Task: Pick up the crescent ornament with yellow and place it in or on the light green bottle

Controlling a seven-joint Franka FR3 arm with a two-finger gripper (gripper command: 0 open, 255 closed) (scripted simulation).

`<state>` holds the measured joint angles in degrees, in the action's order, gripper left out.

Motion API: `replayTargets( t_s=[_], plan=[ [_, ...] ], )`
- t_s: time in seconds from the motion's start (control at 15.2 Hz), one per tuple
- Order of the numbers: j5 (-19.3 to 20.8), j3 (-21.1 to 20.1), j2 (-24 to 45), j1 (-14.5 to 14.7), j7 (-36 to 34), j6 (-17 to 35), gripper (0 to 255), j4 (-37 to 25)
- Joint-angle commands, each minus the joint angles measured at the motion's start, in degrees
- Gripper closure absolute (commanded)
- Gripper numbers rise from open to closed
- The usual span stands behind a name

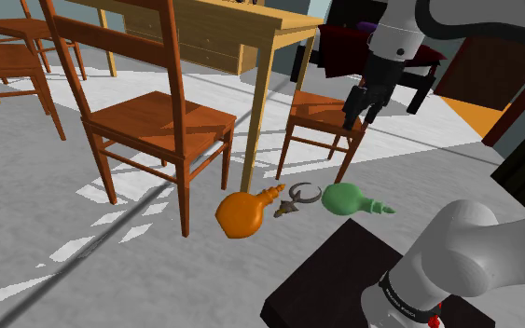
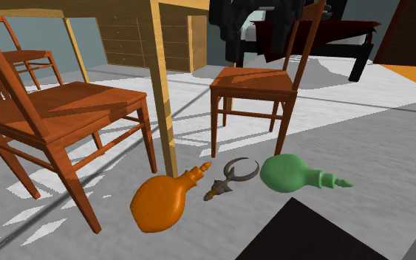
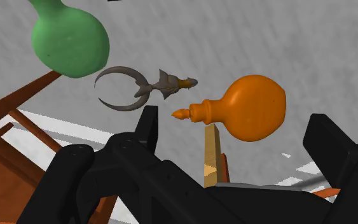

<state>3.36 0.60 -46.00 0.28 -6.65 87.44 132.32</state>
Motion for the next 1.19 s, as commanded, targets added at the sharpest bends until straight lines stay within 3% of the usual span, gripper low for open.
replayTargets(
  t_s=[0.0, 0.59, 1.12],
  plan=[
    [0.0, 0.0, 0.0, 0.0, 0.0, 0.0, 0, 0.0],
    [4.5, 8.8, 5.7, 0.2, 12.6, 14.2, 0, 10.3],
    [7.1, 16.7, 17.7, 0.6, 24.0, 28.2, 0, 14.0]
  ],
)
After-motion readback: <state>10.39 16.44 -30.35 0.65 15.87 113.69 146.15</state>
